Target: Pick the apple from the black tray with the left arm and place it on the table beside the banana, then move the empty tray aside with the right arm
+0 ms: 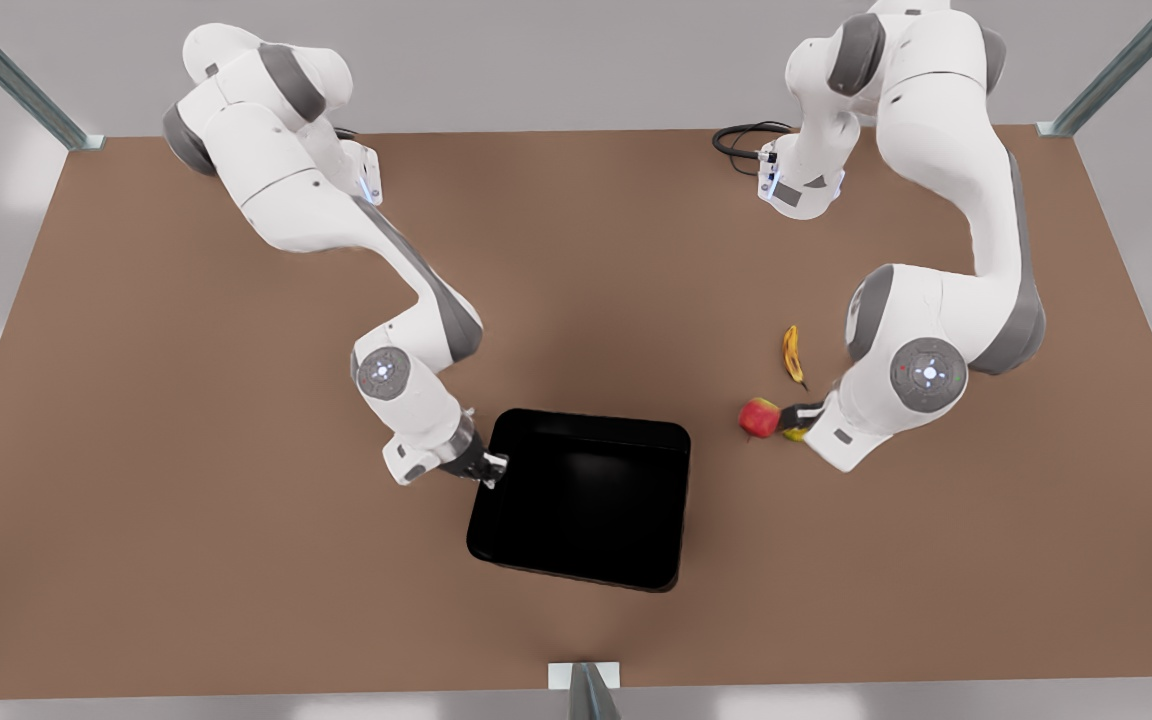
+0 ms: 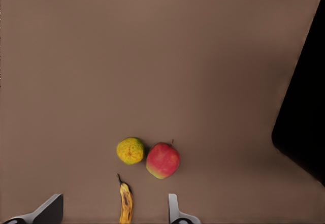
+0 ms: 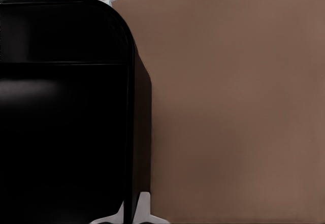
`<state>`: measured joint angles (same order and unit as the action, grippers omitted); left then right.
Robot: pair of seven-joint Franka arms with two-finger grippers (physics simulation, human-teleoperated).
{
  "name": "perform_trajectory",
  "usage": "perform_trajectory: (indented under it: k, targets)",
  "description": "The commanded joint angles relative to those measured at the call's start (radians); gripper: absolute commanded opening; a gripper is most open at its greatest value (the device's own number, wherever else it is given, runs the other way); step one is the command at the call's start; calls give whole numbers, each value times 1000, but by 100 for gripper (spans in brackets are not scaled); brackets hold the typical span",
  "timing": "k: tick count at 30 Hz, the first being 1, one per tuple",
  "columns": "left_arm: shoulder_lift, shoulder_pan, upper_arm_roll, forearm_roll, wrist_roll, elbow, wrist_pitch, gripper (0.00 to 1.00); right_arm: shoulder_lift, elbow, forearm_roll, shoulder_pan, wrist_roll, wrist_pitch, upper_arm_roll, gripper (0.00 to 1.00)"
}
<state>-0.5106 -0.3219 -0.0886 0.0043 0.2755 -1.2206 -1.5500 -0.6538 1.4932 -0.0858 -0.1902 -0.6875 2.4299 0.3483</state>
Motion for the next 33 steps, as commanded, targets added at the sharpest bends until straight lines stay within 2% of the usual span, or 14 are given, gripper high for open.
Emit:
perform_trajectory:
  k: [1,4,7,9,11,12,15,19,25,26,27,30,33]
  targets:
    - [4,4,1,-18,-45,6,42,100,57,1,-20,18,193,-224,0,0]
    - [4,18,-2,-18,-52,6,42,100,132,39,-22,58,402,-339,-49,0]
    - [35,70,0,-56,-128,-7,50,100,204,148,-25,147,618,-339,-49,0]
    - [158,96,4,-76,-164,-187,27,100,272,239,-25,234,816,-341,-48,0]
    - [378,109,3,-76,-216,-551,-185,100,318,317,-66,304,947,-341,-48,0]
    - [451,110,3,-75,-219,-667,-258,100,321,337,-71,336,990,-341,-48,0]
    - [462,112,4,-75,-223,-678,-278,100,313,363,-121,417,1112,-319,-52,0]
    - [449,110,6,-72,-220,-655,-275,100,284,453,-123,521,1264,-127,-52,0]
    - [434,109,7,-70,-222,-628,-265,100,255,467,-121,526,1270,-74,-52,0]
    - [432,109,7,-69,-222,-626,-265,100,255,466,-121,526,1263,-75,-52,36]
    - [432,107,7,-70,-222,-623,-265,100,256,466,-114,526,1255,-81,-52,97]
    - [428,107,7,-70,-216,-619,-263,100,272,469,-80,526,1250,-87,-51,100]
    - [426,107,9,-69,-216,-616,-263,100,425,461,61,517,1113,-264,1,100]
